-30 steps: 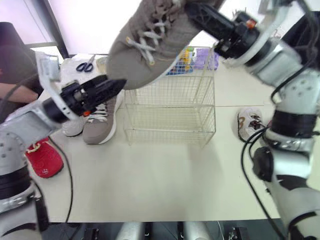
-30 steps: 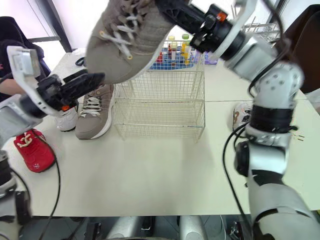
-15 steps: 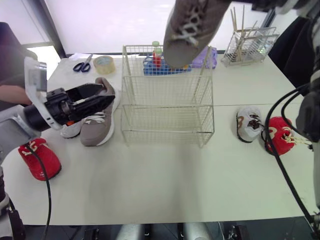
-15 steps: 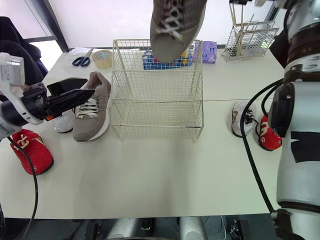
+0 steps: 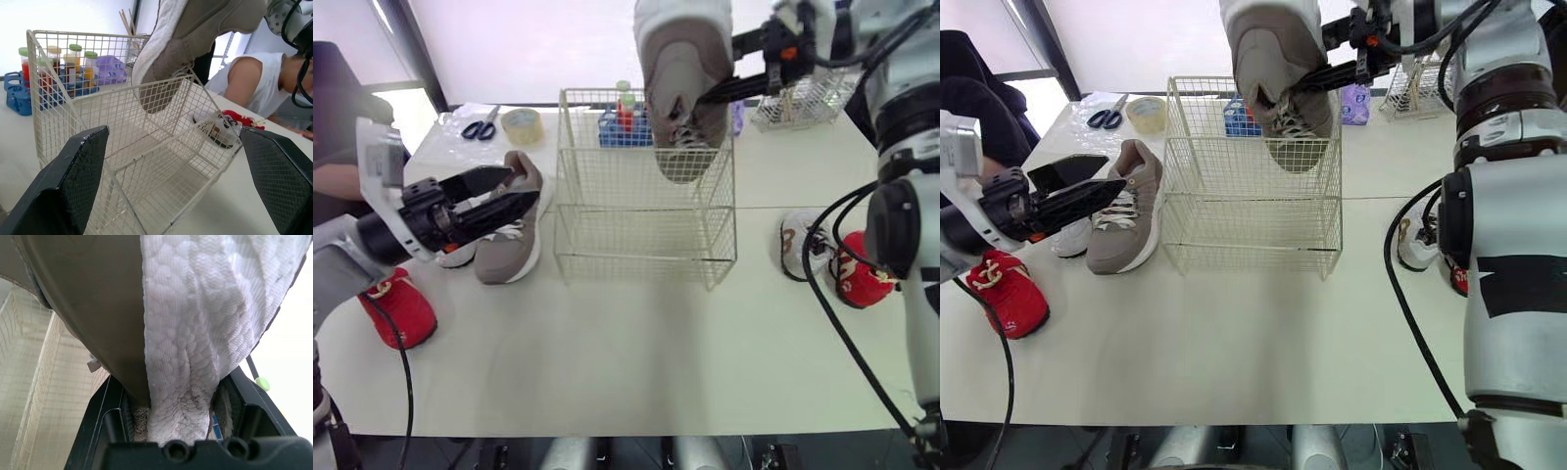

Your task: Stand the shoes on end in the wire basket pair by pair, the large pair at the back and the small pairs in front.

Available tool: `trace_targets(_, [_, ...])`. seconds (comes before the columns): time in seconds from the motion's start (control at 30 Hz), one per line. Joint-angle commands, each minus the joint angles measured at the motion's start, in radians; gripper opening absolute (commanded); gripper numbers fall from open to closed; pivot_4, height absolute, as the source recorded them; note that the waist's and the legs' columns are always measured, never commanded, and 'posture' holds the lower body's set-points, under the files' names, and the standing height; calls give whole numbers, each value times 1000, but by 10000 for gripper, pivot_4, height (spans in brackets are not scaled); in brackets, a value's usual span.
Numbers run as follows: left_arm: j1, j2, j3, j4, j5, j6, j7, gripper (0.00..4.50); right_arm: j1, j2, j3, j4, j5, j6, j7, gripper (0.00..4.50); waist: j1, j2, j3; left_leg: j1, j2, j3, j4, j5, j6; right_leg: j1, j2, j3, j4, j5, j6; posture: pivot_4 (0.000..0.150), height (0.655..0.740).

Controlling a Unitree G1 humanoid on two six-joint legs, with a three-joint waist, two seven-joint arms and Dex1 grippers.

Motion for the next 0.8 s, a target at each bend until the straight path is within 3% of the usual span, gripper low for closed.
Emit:
trace_targets(0.03, [-3, 2, 40, -26, -23, -29, 10, 44088, 11, -8, 2, 15, -47, 18, -5, 17497, 1, 0, 0, 0, 0, 0, 0, 0, 0, 0, 0, 0, 0, 0, 0, 1500, 7400])
trace_targets(0.3, [-11, 2, 22, -30, -29, -40, 24, 44088, 41, -23, 11, 18, -101, 50, -37, 17497, 6, 0, 0, 0, 0, -1, 1, 0, 0, 1, 0, -1, 0, 0, 0, 1500, 7400])
trace_targets(0.47, [-36, -4, -7, -21, -17, -49, 23, 45000, 56, -38, 9, 13, -123, 51, -44, 41544, 5, -1, 0, 0, -1, -3, 3, 0, 0, 3, 0, -1, 0, 0, 0, 1500, 7400])
trace_targets(0.5, [-40, -5, -12, -19, -14, -51, 22, 45000, 58, -44, 7, 10, -126, 47, -40, 44457, 2, -1, 0, 0, -1, -3, 4, 0, 0, 3, 0, -1, 0, 0, 0, 1500, 7400])
trace_targets(0.8, [-57, -7, -27, -11, -4, -61, 16, 45000, 17, -132, -9, -50, -143, -49, -22, 44457, -7, 1, 0, 0, 0, -2, 1, 2, 1, 0, 1, 0, 2, 0, 0, 1500, 7400])
